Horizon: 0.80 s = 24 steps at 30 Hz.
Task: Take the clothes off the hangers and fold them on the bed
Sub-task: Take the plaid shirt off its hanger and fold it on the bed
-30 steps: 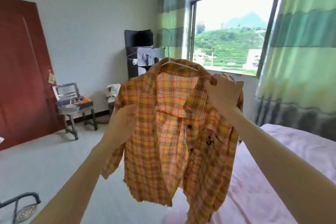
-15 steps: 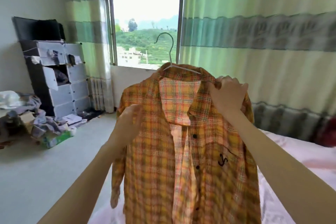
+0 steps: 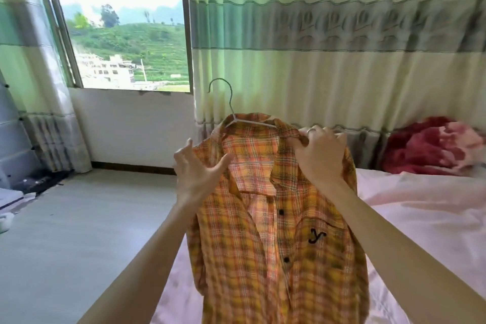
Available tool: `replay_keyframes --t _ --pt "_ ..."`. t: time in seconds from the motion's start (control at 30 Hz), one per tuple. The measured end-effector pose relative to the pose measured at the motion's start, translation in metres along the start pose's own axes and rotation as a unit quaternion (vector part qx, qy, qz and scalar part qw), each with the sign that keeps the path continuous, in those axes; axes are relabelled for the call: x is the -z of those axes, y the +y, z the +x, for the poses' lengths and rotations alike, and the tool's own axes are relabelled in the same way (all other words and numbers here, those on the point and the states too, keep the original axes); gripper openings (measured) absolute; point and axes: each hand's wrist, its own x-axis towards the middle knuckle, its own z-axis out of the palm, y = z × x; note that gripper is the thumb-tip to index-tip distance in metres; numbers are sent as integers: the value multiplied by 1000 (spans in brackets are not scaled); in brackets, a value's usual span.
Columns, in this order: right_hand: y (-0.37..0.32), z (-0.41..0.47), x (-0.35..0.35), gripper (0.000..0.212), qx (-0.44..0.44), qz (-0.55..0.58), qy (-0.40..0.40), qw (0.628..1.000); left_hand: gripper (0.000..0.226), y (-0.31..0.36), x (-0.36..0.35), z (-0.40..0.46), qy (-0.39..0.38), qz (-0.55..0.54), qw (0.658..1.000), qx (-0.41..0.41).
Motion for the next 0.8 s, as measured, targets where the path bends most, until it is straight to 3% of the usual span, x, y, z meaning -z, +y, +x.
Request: replay_keyframes --t 0.1,0.2,0.27,0.37,0.47,0.6,0.7,0.8 --pt "4 6 -15 36 -2 -11 12 1000 100 -6 -31 22 -47 51 995 78" --pt "16 15 -27 35 -13 -23 16 1000 42 -22 -50 50 -67 -88 982 152" --pt "27 19 -34 34 -27 -32 12 999 30 -28 -54 64 -56 -171 965 191" --pt "47 21 -47 38 -45 -60 -26 997 22 -36 -53 78 -10 -143 976 163" --pt "64 23 -57 51 -47 -68 -54 995 28 -42 -47 80 -6 7 999 44" --pt "80 33 -74 60 -14 -52 -40 998 72 -57 -55 91 -51 124 988 -79" --pt "88 40 -85 58 5 -14 -57 998 83 -66 -65 99 -86 208 972 -69" --pt "92 38 -92 60 16 21 -93 995 94 -65 -73 103 -165 142 975 39"
